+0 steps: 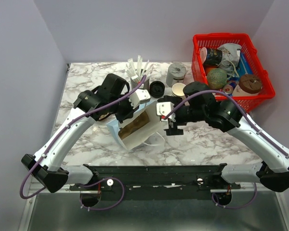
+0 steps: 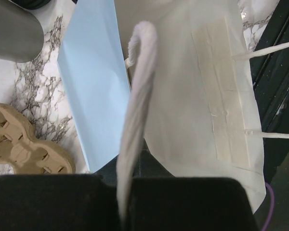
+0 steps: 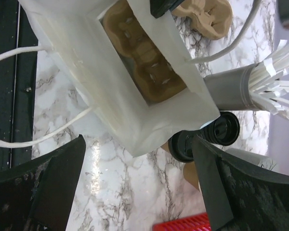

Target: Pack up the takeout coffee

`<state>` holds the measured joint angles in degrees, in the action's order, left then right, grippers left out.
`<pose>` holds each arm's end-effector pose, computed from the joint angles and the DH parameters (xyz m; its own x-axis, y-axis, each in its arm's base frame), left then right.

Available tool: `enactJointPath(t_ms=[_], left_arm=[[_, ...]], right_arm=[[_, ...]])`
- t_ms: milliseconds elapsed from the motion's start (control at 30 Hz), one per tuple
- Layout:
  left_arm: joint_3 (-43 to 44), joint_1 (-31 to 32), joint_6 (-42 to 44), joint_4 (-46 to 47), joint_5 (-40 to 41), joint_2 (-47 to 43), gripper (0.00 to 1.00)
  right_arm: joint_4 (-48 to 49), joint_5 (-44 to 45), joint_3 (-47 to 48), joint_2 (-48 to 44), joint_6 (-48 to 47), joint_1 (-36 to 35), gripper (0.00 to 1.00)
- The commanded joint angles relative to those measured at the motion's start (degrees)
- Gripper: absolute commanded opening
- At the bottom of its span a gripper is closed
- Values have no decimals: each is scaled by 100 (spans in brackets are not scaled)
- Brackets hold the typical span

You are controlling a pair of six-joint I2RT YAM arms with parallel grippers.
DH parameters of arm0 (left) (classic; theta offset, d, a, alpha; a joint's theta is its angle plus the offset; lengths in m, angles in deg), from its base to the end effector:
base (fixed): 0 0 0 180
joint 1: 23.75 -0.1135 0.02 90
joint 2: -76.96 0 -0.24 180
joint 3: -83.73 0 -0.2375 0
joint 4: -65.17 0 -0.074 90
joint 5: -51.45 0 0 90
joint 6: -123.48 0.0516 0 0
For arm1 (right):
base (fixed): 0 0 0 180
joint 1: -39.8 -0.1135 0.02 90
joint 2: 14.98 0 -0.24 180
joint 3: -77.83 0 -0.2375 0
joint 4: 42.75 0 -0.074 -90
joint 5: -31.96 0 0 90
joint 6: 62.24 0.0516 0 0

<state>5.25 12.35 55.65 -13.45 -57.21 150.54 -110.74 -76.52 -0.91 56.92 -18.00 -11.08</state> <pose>0.1841 -0.1547 0.3599 -0.3064 0.6659 -0.6802 0.9045 0.4263 0.0099 0.1441 0.2031 0.3813 0.3643 -0.6290 -0.6868 -0.9045 -0.0635 -0.4216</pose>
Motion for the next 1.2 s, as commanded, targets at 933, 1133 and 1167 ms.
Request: enactJointPath(t_ms=[933, 1133, 1167], left_arm=[[434, -1992, -890, 466, -1193, 482, 63], [364, -2274, -1066, 510, -1492, 508, 74], [364, -2291, -1075, 510, -1518, 508, 74]], right_arm=[[-1000, -1756, 2744, 3972, -460, 2582, 99], [-1238, -1237, 3018, 4490, -856, 2574, 100], [-1203, -1124, 2983, 4508, -856, 2574, 100]])
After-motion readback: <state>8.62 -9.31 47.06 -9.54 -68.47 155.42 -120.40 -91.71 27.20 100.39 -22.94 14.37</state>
